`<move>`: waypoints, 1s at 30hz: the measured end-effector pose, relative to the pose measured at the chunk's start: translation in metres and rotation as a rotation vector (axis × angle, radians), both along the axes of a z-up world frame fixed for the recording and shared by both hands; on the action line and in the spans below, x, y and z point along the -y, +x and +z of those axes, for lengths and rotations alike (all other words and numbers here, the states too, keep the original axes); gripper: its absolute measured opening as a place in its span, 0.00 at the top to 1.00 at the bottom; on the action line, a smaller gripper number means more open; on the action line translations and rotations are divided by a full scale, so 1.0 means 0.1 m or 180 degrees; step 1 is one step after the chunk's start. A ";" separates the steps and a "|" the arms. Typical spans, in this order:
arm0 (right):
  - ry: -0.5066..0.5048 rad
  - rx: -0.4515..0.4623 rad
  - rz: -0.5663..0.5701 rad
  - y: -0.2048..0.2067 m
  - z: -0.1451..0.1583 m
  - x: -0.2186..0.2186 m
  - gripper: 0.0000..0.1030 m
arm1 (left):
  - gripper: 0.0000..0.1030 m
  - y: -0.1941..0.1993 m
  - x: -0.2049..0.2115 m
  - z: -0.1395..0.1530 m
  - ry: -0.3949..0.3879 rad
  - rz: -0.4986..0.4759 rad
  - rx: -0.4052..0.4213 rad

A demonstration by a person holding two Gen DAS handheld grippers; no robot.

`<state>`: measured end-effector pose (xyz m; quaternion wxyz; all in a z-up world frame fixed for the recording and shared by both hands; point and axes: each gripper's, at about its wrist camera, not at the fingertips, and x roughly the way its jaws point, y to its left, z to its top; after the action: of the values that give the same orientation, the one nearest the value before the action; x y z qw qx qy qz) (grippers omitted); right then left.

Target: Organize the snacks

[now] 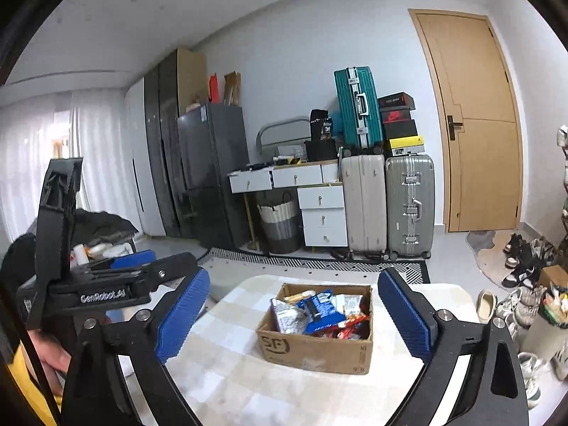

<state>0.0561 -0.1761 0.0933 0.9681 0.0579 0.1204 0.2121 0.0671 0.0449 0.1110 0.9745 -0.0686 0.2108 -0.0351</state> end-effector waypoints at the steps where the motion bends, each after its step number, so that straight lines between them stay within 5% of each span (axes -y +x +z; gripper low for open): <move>1: 0.0012 0.0003 0.0001 -0.08 0.00 0.02 0.05 | 0.00 -0.12 0.02 0.01 0.0002 0.0001 0.0042; 17: 0.0147 0.0200 -0.0306 -1.18 -0.16 0.28 0.01 | 0.00 -1.96 0.25 -0.16 0.0403 0.0254 0.0317; 30: 0.0111 0.0229 -0.0473 -1.18 -0.53 0.33 0.01 | 0.00 -2.07 0.18 -0.49 0.0367 0.0284 0.0291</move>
<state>-0.0618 -0.2093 0.0398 0.9837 0.0760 0.0773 0.1437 -0.1401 0.0269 0.0620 0.9860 -0.0201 0.1645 0.0175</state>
